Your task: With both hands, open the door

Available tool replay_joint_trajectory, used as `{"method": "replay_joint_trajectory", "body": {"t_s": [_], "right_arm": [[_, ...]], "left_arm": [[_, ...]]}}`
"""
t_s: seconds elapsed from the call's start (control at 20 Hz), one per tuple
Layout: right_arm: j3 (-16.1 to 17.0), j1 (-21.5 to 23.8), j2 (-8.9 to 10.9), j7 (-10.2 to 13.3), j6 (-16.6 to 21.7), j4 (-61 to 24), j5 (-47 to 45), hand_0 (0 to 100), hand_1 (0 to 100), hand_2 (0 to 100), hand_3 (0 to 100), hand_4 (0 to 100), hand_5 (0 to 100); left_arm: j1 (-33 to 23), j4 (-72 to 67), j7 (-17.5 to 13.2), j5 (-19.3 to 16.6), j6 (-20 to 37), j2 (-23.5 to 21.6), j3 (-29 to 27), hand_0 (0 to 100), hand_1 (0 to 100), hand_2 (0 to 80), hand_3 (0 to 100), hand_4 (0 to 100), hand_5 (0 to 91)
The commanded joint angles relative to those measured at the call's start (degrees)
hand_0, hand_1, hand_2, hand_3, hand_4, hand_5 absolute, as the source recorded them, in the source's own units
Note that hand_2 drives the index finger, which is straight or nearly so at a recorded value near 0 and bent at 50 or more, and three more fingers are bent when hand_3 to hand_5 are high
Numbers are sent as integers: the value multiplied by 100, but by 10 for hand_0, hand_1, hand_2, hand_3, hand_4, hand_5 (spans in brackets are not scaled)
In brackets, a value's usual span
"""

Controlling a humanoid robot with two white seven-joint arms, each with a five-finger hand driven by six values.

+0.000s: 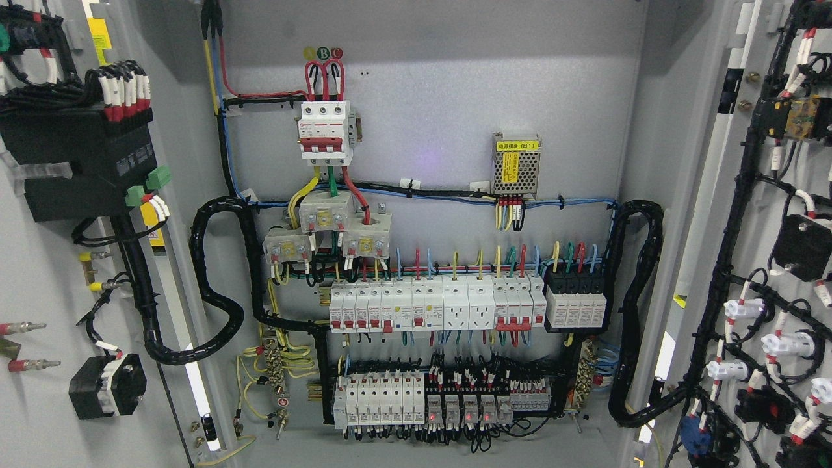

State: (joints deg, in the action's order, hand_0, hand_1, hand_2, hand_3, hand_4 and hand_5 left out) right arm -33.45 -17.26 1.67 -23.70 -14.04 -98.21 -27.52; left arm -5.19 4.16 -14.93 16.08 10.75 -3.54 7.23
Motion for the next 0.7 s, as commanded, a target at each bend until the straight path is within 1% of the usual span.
{"method": "replay_joint_trajectory", "body": {"t_s": [0.0, 0.05, 0.15, 0.25, 0.35, 0.45, 0.55, 0.6, 0.65], "right_arm": [[1656, 1266, 931, 146, 268, -1198, 45, 215, 64, 0, 0, 0, 0], [1779, 1565, 1028, 146, 435, -1322, 54, 215, 64, 0, 0, 0, 0], [2086, 2171, 1203, 146, 848, -1420, 54, 215, 64, 0, 0, 0, 0], [2298, 2725, 1397, 146, 1305, -1560, 54, 215, 64, 0, 0, 0, 0], [2596, 3288, 1555, 155, 1867, -1605, 54, 215, 64, 0, 0, 0, 0], [2834, 3693, 1565, 155, 2289, -1640, 54, 215, 64, 0, 0, 0, 0], [3089, 4071, 1574, 155, 2589, -1806, 45, 215, 64, 0, 0, 0, 0], [3203, 4255, 1574, 155, 2755, -1903, 36, 215, 64, 0, 0, 0, 0], [3326, 4370, 1574, 155, 2940, -1982, 45, 215, 64, 0, 0, 0, 0]], "left_arm": [[-175, 1250, 77, 0, 549, -59, -2, 269, 56, 0, 45, 0, 0], [-271, 1610, 130, -17, 699, -76, 7, 270, 80, 0, 58, 0, 0], [-534, 2558, 261, -35, 762, -155, 15, 271, 101, 0, 72, 0, 0], [-938, 3796, 280, -26, 719, -296, 7, 271, 110, 0, 96, 0, 0], [-1342, 4904, 262, -18, 710, -401, 7, 270, 113, 0, 135, 0, 0], [-1773, 6064, 253, -26, 710, -489, 7, 268, 114, 0, 153, 0, 0], [-2247, 7197, 192, -9, 710, -577, -46, 266, 111, 0, 163, 0, 0], [-2467, 7682, 105, 0, 710, -612, -81, 265, 104, 0, 158, 2, 0], [-2687, 8209, -70, -9, 710, -621, -99, 259, 101, 0, 153, 17, 0]]}}
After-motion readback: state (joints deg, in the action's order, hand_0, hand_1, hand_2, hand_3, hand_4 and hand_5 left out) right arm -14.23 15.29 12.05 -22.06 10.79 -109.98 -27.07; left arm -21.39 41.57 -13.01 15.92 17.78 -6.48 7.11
